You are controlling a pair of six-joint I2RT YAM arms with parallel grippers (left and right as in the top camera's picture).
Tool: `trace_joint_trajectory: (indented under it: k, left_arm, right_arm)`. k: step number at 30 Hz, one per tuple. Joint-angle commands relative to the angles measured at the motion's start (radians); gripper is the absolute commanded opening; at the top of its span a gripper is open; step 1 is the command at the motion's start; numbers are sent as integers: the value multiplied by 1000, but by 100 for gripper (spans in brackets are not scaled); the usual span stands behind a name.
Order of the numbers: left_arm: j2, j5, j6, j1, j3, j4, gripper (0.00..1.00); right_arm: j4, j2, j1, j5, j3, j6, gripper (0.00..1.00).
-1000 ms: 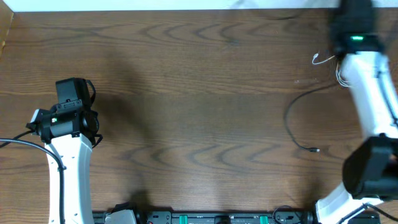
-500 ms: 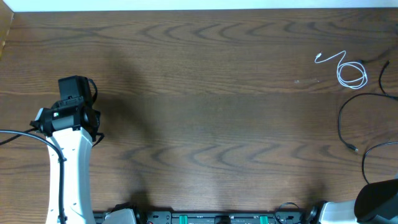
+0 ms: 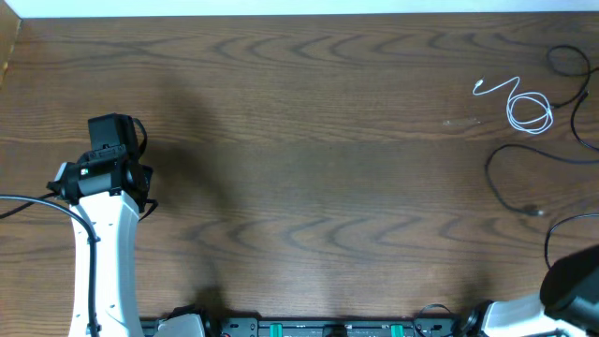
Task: Untangle cables
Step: 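Release the black cable at the right edge and lower the right gripper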
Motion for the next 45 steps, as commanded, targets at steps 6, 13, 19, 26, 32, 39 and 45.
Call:
trace_joint_trajectory:
  k: [6, 13, 19, 26, 32, 39, 45]
  left_arm:
    - [6, -10, -13, 5, 1, -3, 89]
    - [6, -10, -13, 5, 1, -3, 89]
    - [6, -10, -13, 5, 1, -3, 89]
    - [6, -9, -13, 5, 1, -3, 89]
    - [6, -2, -13, 5, 1, -3, 89]
    - [6, -2, -13, 5, 1, -3, 89]
    - [6, -2, -13, 5, 1, -4, 89]
  right_arm:
    - [-101, 169, -33, -37, 0, 108, 1]
    - [-152, 267, -54, -38, 0, 131, 80]
    - [-157, 269, -56, -106, 0, 145, 99]
    - [-176, 269, -42, -662, 0, 40, 99]
    - [-190, 267, -20, -1062, 0, -71, 99]
    - [-343, 267, 84, -1154, 0, -214, 99]
    - [-427, 267, 221, -1077, 0, -225, 99]
